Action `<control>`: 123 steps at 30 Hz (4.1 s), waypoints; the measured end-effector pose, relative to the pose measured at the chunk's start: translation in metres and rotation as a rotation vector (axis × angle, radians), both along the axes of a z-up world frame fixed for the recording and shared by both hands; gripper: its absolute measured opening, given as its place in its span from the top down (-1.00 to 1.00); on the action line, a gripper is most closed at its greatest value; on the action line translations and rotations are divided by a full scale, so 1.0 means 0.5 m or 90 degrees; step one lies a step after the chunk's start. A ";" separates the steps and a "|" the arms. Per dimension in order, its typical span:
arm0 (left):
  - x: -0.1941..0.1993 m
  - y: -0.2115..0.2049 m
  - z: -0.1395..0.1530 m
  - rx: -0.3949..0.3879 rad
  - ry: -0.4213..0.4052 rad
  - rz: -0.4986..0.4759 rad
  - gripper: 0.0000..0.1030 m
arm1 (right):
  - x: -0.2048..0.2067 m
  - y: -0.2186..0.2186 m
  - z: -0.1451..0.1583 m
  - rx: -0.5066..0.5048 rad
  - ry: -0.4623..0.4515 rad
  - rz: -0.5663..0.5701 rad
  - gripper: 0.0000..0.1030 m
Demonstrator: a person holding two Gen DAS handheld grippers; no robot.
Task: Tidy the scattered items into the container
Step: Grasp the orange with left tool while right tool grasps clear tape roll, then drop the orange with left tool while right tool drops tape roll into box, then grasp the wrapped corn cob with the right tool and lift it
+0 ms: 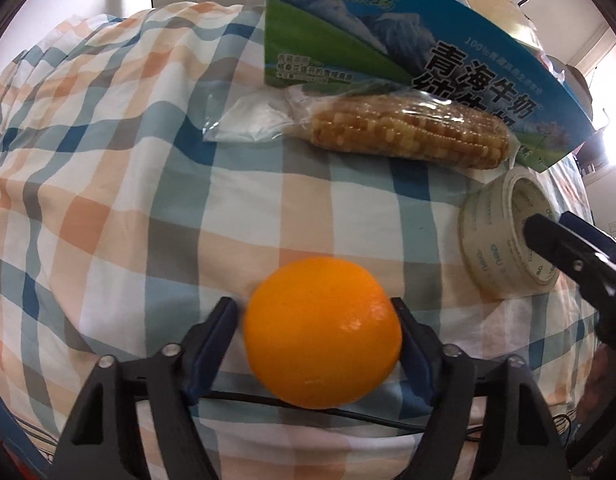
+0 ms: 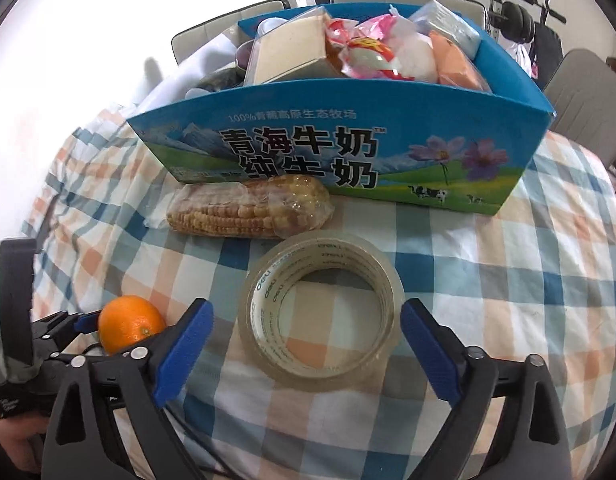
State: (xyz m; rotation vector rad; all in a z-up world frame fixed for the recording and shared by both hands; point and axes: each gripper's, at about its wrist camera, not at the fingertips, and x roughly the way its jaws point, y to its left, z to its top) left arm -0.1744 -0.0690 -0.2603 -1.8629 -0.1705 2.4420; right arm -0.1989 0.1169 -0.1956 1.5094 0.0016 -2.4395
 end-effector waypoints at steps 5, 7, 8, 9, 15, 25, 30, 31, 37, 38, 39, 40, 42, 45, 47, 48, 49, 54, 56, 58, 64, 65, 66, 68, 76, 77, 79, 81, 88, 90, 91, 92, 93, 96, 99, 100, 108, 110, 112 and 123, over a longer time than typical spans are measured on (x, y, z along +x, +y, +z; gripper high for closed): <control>-0.014 0.006 0.001 0.009 -0.005 0.013 -0.28 | -0.022 -0.014 -0.035 0.039 -0.034 -0.012 -0.93; -0.014 0.004 0.007 0.010 -0.001 0.018 -0.28 | -0.023 -0.007 -0.062 0.033 -0.065 -0.021 -0.94; -0.013 0.003 0.013 0.011 0.003 0.019 -0.28 | -0.021 -0.002 -0.070 0.024 -0.063 -0.023 -0.95; -0.011 0.002 0.020 0.012 0.008 0.019 -0.28 | -0.018 0.002 -0.072 0.016 -0.052 -0.020 -0.95; -0.019 -0.003 0.095 0.032 0.055 0.025 -0.28 | -0.003 0.025 -0.059 0.002 -0.016 -0.011 -0.93; -0.139 -0.030 0.286 0.087 0.175 0.045 -0.28 | -0.008 0.090 0.075 -0.056 0.073 -0.055 -0.90; -0.219 -0.024 0.343 0.103 0.209 0.049 -0.28 | -0.035 0.120 0.165 -0.094 0.128 -0.080 -0.90; -0.231 -0.020 0.350 0.103 0.214 0.050 -0.28 | -0.043 0.123 0.185 -0.101 0.142 -0.087 -0.90; -0.333 0.005 0.327 0.085 0.209 0.037 -0.28 | -0.145 0.151 0.271 -0.096 0.219 -0.112 -0.90; -0.348 0.009 0.312 0.081 0.202 0.036 -0.28 | -0.175 0.149 0.268 -0.091 0.221 -0.115 -0.90; -0.364 0.013 0.294 0.076 0.195 0.033 -0.28 | -0.200 0.148 0.263 -0.088 0.220 -0.118 -0.90; -0.376 0.018 0.275 0.069 0.187 0.031 -0.28 | -0.226 0.144 0.253 -0.085 0.218 -0.118 -0.90; -0.393 0.026 0.235 0.058 0.172 0.024 -0.28 | -0.269 0.137 0.228 -0.072 0.212 -0.117 -0.90; -0.398 0.040 0.176 0.045 0.156 0.008 -0.29 | -0.306 0.132 0.180 -0.072 0.193 -0.114 -0.90; -0.388 0.053 0.169 0.022 0.174 -0.009 -0.29 | -0.305 0.132 0.150 -0.085 0.180 -0.114 -0.90; -0.384 0.057 0.167 0.015 0.178 -0.013 -0.29 | -0.300 0.130 0.140 -0.087 0.182 -0.111 -0.91; -0.382 0.058 0.167 0.015 0.182 -0.013 -0.30 | -0.294 0.127 0.134 -0.084 0.180 -0.106 -0.91; -0.377 0.061 0.168 0.008 0.179 -0.019 -0.30 | -0.281 0.137 0.085 -0.067 0.113 -0.111 -0.93; -0.374 0.062 0.169 0.006 0.175 -0.017 -0.37 | -0.281 0.151 0.078 -0.066 0.096 -0.119 -0.93; -0.369 0.062 0.175 0.006 0.174 -0.009 -0.54 | -0.278 0.160 0.080 -0.075 0.088 -0.111 -0.93; -0.346 0.061 0.223 -0.011 0.179 0.013 -0.80 | -0.256 0.178 0.133 -0.067 0.112 -0.100 -0.93; -0.341 0.058 0.230 -0.016 0.176 0.020 -0.80 | -0.250 0.182 0.145 -0.067 0.117 -0.096 -0.93; -0.335 0.054 0.235 -0.020 0.171 0.026 -0.80 | -0.244 0.186 0.158 -0.064 0.121 -0.092 -0.93; -0.319 0.043 0.240 -0.030 0.159 0.038 -0.80 | -0.232 0.187 0.182 -0.064 0.131 -0.074 -0.93; -0.201 -0.039 0.226 -0.043 0.143 0.114 -0.99 | -0.106 0.053 0.241 0.005 0.173 0.200 -0.93; -0.188 -0.050 0.217 -0.046 0.136 0.126 -0.99 | -0.094 0.020 0.224 0.022 0.154 0.247 -0.93; -0.162 -0.072 0.197 -0.051 0.122 0.150 -0.99 | -0.074 -0.055 0.166 0.070 0.107 0.347 -0.93; -0.141 -0.090 0.175 -0.058 0.101 0.166 -0.99 | -0.069 -0.111 0.101 0.114 0.060 0.406 -0.85; -0.085 -0.129 0.133 -0.079 0.064 0.197 -0.99 | -0.098 -0.230 -0.070 0.216 -0.037 0.462 -0.59; -0.074 -0.130 0.131 -0.078 0.062 0.202 -0.99 | -0.111 -0.230 -0.093 0.199 -0.074 0.437 -0.36; -0.069 -0.130 0.130 -0.077 0.062 0.203 -0.99 | -0.112 -0.223 -0.095 0.190 -0.089 0.422 -0.32; -0.065 -0.129 0.131 -0.076 0.062 0.203 -0.99 | -0.107 -0.218 -0.095 0.191 -0.097 0.417 -0.19; -0.061 -0.128 0.132 -0.075 0.063 0.203 -0.99 | -0.096 -0.209 -0.095 0.195 -0.113 0.411 -0.14; -0.056 -0.122 0.137 -0.066 0.068 0.204 -0.99 | -0.057 -0.162 -0.094 0.183 -0.191 0.362 -0.04; -0.059 -0.113 0.134 -0.065 0.064 0.201 -0.99 | -0.030 -0.132 -0.089 0.162 -0.191 0.327 -0.07; -0.062 -0.109 0.133 -0.066 0.062 0.197 -0.99 | -0.029 -0.130 -0.089 0.161 -0.184 0.319 -0.10; -0.083 -0.078 0.164 -0.073 0.081 0.168 -0.99 | -0.019 -0.144 -0.110 0.175 -0.147 0.258 -0.08; -0.088 -0.072 0.175 -0.072 0.087 0.163 -0.99 | -0.011 -0.124 -0.108 0.155 -0.145 0.231 -0.07; -0.092 -0.065 0.185 -0.072 0.095 0.158 -0.99 | 0.000 -0.097 -0.106 0.129 -0.141 0.198 -0.07; -0.116 -0.040 0.207 -0.064 0.107 0.145 -0.99 | 0.007 0.045 -0.047 -0.181 -0.184 0.035 0.31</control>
